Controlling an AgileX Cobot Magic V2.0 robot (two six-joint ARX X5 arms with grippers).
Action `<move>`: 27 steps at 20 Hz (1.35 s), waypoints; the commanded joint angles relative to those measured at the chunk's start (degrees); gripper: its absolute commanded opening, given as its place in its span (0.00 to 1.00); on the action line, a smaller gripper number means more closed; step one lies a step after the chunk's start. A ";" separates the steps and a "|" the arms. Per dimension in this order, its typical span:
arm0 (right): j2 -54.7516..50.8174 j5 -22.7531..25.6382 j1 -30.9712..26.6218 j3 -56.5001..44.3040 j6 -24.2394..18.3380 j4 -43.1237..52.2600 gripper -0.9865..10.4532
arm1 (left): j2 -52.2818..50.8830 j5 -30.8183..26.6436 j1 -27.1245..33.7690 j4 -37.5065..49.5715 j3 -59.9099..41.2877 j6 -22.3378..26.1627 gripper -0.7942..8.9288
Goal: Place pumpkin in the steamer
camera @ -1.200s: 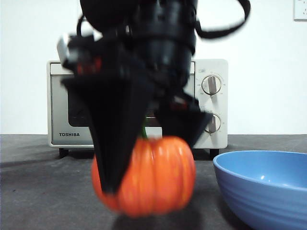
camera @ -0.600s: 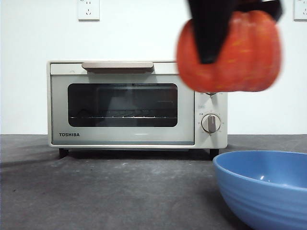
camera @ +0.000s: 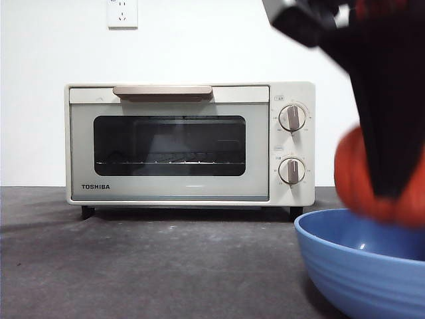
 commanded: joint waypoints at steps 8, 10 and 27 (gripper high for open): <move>1.18 0.00 -2.82 -9.09 2.49 13.16 0.33 | 0.37 0.20 -0.26 0.39 1.22 0.52 0.10; 1.66 0.02 -3.43 -9.20 2.05 14.38 0.33 | 0.37 0.20 -0.26 0.42 1.22 0.52 0.10; -7.93 -0.66 -3.78 0.24 4.81 5.05 0.57 | 1.51 0.20 -0.26 2.75 1.22 0.04 0.10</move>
